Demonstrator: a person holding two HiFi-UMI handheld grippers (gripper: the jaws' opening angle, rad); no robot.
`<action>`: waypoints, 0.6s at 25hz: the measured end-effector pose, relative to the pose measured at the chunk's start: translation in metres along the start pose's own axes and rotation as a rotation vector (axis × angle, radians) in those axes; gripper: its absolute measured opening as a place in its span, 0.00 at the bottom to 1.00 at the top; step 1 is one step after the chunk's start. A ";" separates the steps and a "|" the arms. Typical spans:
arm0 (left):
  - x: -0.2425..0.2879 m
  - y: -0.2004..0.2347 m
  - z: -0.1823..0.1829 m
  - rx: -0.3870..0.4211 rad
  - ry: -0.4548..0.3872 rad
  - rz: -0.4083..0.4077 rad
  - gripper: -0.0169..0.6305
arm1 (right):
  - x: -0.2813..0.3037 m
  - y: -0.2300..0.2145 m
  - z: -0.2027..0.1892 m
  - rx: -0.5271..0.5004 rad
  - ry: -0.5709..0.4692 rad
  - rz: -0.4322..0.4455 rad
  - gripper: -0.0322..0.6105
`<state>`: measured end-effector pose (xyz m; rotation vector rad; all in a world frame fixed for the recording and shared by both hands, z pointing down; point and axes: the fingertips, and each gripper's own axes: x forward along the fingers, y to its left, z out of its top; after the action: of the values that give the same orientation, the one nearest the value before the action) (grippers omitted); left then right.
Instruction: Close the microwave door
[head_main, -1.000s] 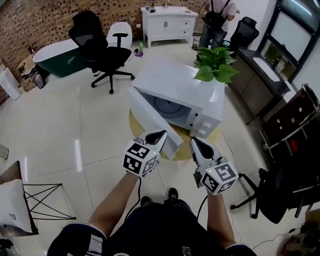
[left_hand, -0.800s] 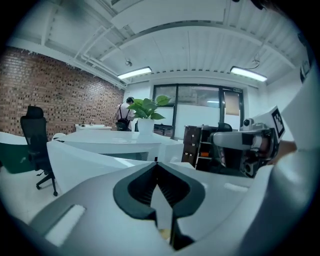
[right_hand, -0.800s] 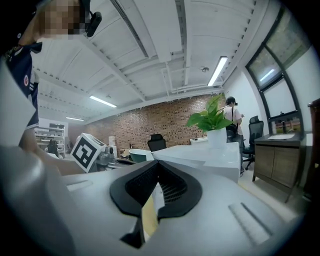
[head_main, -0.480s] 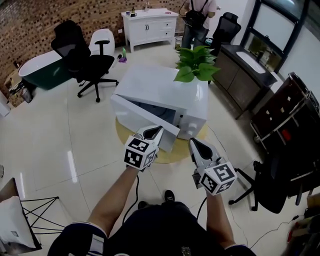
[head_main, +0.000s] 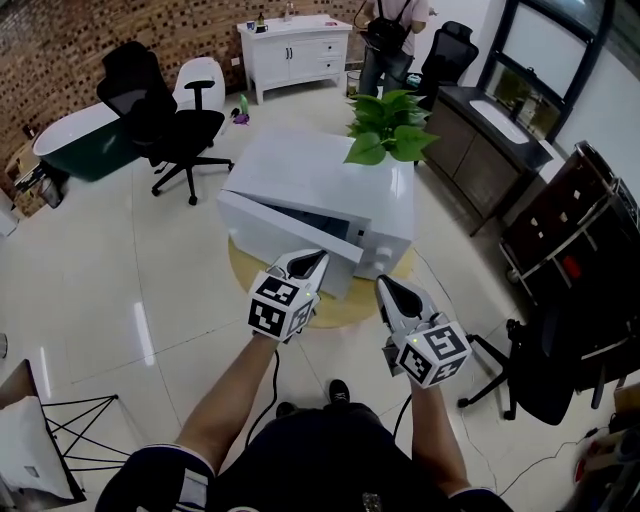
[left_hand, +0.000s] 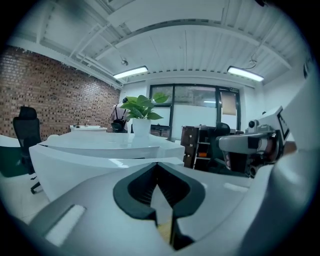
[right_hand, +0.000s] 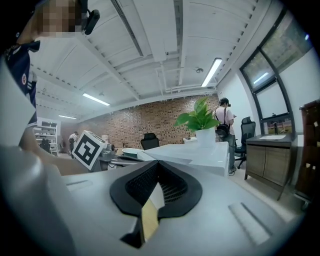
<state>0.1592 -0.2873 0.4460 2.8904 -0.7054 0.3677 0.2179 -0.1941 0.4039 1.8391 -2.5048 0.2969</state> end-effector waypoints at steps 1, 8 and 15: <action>-0.002 0.000 0.000 -0.003 -0.002 0.001 0.05 | 0.004 0.001 -0.002 -0.001 0.006 0.005 0.05; -0.023 0.001 -0.007 -0.024 0.000 0.010 0.05 | 0.051 0.009 -0.031 -0.032 0.082 0.042 0.05; -0.043 0.005 -0.014 -0.054 -0.002 0.033 0.05 | 0.077 0.007 -0.051 -0.048 0.127 0.019 0.05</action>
<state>0.1175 -0.2699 0.4487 2.8322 -0.7528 0.3447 0.1828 -0.2560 0.4633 1.7220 -2.4249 0.3398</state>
